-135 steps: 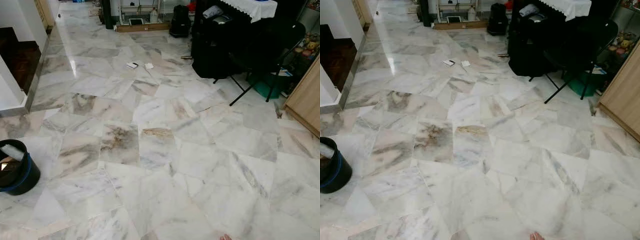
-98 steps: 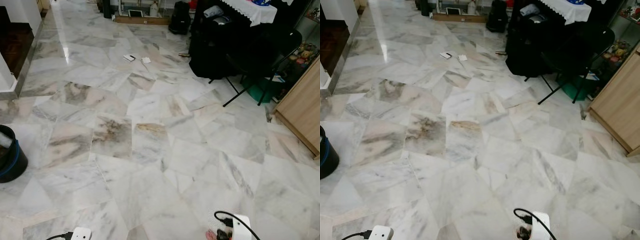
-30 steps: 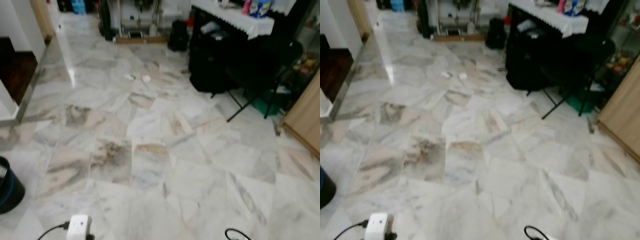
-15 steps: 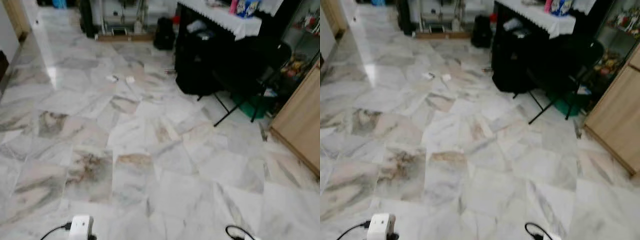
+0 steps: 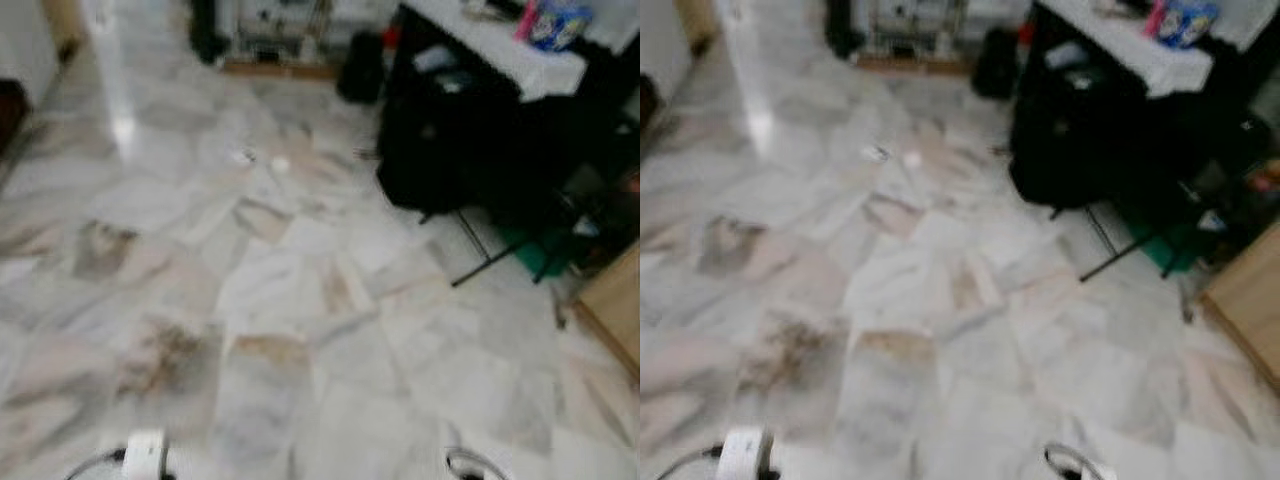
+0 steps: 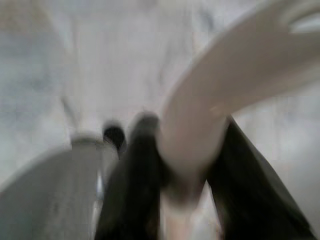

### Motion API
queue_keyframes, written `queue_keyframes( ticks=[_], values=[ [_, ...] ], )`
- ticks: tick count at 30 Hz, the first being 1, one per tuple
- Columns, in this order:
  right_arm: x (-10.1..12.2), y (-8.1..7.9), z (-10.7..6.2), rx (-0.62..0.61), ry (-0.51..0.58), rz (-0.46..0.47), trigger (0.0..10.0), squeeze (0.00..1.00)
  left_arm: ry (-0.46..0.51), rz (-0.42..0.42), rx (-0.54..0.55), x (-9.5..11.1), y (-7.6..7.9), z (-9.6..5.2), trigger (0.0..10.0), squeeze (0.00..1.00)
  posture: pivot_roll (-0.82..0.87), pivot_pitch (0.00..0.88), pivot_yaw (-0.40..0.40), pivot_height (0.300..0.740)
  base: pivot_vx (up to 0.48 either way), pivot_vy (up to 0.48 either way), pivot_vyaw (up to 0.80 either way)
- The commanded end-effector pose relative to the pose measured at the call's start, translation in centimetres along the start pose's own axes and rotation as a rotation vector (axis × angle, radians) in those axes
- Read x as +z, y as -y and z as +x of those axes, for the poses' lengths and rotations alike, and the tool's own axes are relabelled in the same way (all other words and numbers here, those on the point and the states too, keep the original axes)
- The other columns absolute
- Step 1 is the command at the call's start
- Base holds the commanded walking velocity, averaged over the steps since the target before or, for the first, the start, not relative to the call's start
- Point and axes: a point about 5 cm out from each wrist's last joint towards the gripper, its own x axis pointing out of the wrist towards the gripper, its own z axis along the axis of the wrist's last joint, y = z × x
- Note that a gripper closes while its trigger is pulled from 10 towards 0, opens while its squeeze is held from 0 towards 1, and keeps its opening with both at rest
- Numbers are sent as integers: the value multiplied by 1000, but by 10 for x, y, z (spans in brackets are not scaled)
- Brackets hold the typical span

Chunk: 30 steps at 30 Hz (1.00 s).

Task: Sweep floor

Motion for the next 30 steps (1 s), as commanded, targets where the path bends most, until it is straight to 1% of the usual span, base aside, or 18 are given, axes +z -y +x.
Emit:
queue_keyframes(
  ticks=[1,5,7,18,21,23,27,30],
  values=[
    [5,-2,1,10,10,-33,10000,0,-16,-18,30,-6,-9,-3,10000,0,189,69,-148,740,480,0,631],
    [2,0,0,8,-1,-23,10000,0,-18,-20,33,-7,-9,-3,10000,0,190,71,-151,740,480,0,706],
    [1,1,0,7,-3,-15,10000,0,-20,-21,36,-7,-8,-3,10000,0,191,72,-154,740,480,0,0],
    [-2,2,-1,9,-16,-33,10000,0,-23,-30,47,-9,-8,-3,10000,0,192,72,-158,740,480,0,0],
    [-2,5,-1,9,-17,-44,10000,0,-23,-30,49,-9,-7,-3,10000,0,196,73,-157,740,480,0,617],
    [-2,6,-2,7,-19,-37,10000,0,-24,-30,50,-9,-7,-3,10000,0,204,69,-153,740,480,0,606],
    [-3,6,-2,8,-15,-19,10000,0,-24,-21,49,-8,-9,-3,10000,0,211,64,-141,740,480,0,0],
    [-4,2,-1,13,-13,-3,10000,0,-18,3,43,-4,-12,-2,10000,0,224,47,-109,740,480,0,0]
  ],
)
